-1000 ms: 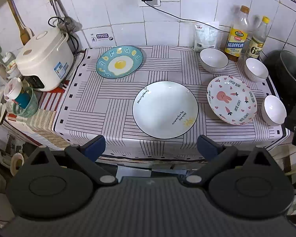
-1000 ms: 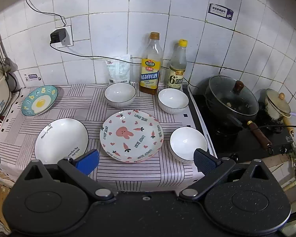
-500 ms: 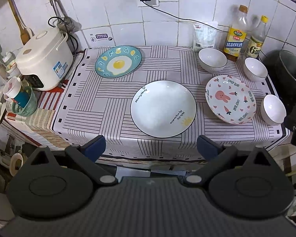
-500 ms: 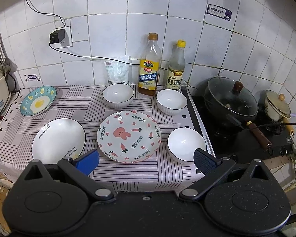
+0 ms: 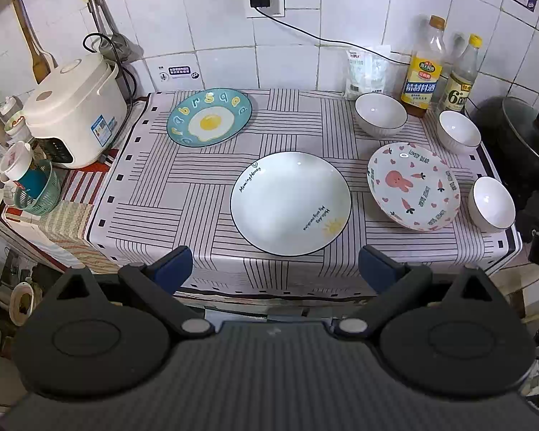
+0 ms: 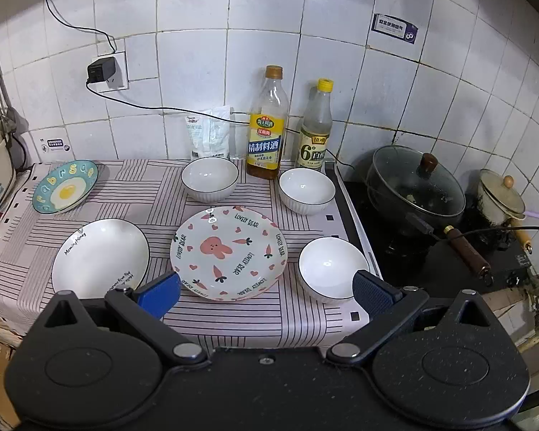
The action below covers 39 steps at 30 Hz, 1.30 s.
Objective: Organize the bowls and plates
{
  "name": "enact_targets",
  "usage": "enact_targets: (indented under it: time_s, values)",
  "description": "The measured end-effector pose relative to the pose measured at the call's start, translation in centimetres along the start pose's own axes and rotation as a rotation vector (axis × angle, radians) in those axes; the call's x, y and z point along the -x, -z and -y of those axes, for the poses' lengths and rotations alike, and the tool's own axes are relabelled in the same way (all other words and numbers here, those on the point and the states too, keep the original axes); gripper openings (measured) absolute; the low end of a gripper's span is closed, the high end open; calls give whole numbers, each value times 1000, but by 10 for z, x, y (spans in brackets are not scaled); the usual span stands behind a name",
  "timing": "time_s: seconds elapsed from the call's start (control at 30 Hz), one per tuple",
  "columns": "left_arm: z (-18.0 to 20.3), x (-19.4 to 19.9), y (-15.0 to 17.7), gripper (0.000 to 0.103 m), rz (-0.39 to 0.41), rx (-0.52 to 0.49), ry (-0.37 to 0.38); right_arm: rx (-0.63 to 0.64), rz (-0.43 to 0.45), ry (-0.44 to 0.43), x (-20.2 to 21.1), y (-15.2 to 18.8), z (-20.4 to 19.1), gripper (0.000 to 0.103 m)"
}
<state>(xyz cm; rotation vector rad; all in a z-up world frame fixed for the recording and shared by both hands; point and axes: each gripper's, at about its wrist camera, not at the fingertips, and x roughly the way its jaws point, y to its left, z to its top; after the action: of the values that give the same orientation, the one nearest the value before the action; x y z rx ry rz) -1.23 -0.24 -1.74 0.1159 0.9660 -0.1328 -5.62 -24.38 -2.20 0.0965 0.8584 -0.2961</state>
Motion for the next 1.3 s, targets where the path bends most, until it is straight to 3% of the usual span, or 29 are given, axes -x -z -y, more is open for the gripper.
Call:
enact_targets:
  time_s: [0.3,0.77,1.3]
  values:
    - [-4,-2,0,100,-12,20,7,-3,3,13,1,-1,-1,103]
    - [-6,11,-5,100,52,-5,-17,-15,5,51,0,1,4,103]
    - [-10,1,3,100,8,16,-19,-5,9,15,-5,1,1,103]
